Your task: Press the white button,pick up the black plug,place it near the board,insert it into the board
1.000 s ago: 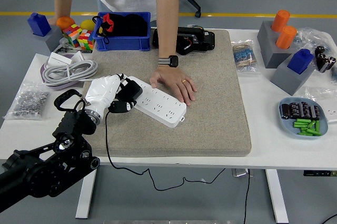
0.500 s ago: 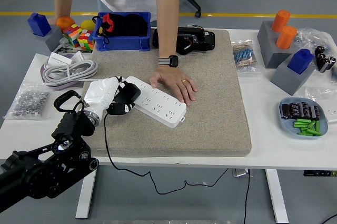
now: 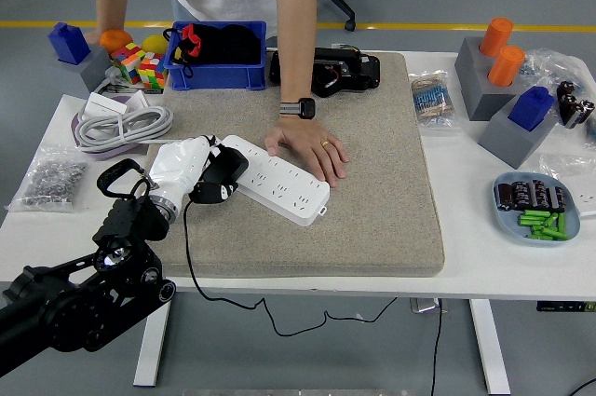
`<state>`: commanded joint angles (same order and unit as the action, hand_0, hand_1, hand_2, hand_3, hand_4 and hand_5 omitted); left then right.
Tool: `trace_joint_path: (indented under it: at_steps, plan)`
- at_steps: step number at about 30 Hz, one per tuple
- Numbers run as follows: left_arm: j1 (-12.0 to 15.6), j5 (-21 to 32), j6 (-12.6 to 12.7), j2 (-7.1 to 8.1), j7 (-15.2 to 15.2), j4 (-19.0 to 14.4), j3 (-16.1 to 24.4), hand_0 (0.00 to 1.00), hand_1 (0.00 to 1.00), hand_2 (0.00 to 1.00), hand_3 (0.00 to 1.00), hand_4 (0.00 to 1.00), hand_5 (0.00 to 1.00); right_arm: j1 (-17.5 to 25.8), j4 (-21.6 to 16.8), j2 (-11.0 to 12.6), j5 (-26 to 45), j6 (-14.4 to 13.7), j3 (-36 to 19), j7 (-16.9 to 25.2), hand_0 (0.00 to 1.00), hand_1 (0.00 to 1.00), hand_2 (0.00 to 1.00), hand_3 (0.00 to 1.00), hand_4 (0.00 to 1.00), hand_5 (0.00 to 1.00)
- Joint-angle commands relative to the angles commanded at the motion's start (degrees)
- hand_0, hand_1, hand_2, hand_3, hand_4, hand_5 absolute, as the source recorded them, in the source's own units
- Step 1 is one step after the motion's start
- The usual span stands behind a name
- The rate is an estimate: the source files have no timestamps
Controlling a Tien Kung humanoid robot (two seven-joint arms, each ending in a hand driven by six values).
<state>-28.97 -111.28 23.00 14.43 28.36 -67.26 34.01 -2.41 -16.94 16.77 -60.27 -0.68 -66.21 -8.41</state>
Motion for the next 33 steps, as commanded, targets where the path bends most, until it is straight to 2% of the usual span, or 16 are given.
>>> trace_joint_path:
  at_steps: [20,33]
  plan:
    - [-0.47,0.65,-1.78,-0.15,1.49,-0.88,0.28,0.262,0.290,0.281,0.572,0.689,0.002,0.04,-0.02,-0.16,0.00,0.00,-0.23,-0.01,0.632,0.631,0.613,0.596,0.669,0.445]
    - [-0.96,0.49,-4.02,0.07,4.24,-2.33,0.69,0.246,0.268,0.264,0.571,0.683,0.002,0.06,-0.01,-0.14,-0.07,-0.02,-0.51,-0.02,0.632,0.630,0.613,0.596,0.668,0.444]
